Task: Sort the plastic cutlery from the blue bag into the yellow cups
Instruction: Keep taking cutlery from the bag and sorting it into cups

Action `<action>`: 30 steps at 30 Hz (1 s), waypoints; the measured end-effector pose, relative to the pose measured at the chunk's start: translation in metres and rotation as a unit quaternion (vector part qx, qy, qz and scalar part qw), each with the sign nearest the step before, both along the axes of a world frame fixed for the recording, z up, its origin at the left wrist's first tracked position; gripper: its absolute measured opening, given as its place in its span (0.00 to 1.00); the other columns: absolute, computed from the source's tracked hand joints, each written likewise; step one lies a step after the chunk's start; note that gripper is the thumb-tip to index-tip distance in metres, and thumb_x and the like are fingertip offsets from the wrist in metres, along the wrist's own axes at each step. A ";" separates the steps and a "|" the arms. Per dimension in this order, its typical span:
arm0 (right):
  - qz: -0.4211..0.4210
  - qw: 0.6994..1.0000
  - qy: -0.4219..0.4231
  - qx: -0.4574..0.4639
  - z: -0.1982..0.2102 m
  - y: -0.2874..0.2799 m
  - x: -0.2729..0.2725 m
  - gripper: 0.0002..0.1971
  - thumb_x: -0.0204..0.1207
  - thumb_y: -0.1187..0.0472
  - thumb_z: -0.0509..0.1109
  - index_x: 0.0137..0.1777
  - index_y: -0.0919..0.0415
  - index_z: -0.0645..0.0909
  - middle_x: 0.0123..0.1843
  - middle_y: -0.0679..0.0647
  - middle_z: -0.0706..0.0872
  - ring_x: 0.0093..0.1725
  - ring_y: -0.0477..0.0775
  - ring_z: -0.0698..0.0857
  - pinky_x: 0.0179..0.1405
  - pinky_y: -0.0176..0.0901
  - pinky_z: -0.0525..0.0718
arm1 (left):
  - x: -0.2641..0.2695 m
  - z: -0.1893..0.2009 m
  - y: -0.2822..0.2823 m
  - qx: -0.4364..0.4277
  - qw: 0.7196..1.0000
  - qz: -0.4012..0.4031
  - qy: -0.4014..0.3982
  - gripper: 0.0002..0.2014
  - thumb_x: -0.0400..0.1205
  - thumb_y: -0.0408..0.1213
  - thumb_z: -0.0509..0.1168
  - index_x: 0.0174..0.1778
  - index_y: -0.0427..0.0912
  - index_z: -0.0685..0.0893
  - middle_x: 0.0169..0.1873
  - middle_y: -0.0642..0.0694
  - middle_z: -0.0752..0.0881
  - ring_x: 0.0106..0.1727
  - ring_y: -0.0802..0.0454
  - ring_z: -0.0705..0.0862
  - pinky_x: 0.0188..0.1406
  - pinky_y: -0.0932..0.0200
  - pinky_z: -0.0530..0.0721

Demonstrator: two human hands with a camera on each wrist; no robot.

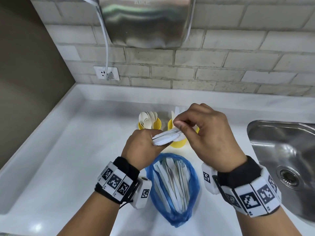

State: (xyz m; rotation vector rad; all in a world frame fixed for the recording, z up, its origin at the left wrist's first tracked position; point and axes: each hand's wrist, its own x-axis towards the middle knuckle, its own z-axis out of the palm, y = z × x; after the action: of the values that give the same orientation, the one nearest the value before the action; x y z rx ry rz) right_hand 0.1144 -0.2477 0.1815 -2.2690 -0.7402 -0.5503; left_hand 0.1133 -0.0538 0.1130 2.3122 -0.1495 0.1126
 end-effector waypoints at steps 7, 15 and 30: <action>0.021 0.996 0.064 -0.063 0.002 -0.003 0.006 0.10 0.82 0.51 0.71 0.59 0.51 0.87 0.46 0.42 0.79 0.50 0.47 0.76 0.51 0.36 0.74 | -0.001 -0.001 0.002 -0.041 0.999 -0.003 0.008 0.15 0.77 0.57 0.76 0.26 0.66 0.82 0.22 0.56 0.81 0.25 0.56 0.77 0.27 0.57 0.75; 0.030 0.995 0.053 -0.076 -0.002 0.009 0.005 0.06 0.82 0.53 0.72 0.51 0.52 0.89 0.46 0.45 0.77 0.49 0.48 0.76 0.48 0.40 0.74 | 0.001 -0.002 0.001 -0.044 0.999 -0.003 0.020 0.19 0.77 0.56 0.76 0.23 0.60 0.78 0.20 0.53 0.75 0.23 0.56 0.71 0.26 0.59 0.72; 0.011 0.998 0.022 0.061 -0.008 0.010 0.005 0.02 0.84 0.66 0.72 0.50 0.62 0.86 0.48 0.50 0.76 0.43 0.37 0.77 0.47 0.24 0.72 | 0.002 0.002 0.005 -0.045 0.999 -0.010 0.019 0.12 0.77 0.51 0.77 0.30 0.69 0.83 0.24 0.59 0.81 0.25 0.59 0.75 0.28 0.62 0.73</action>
State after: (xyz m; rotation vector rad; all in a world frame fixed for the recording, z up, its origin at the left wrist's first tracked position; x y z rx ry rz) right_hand 0.1195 -0.2376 0.1733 -2.1513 -0.6894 -0.5194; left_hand 0.1152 -0.0487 0.1148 2.2219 -0.1454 0.0626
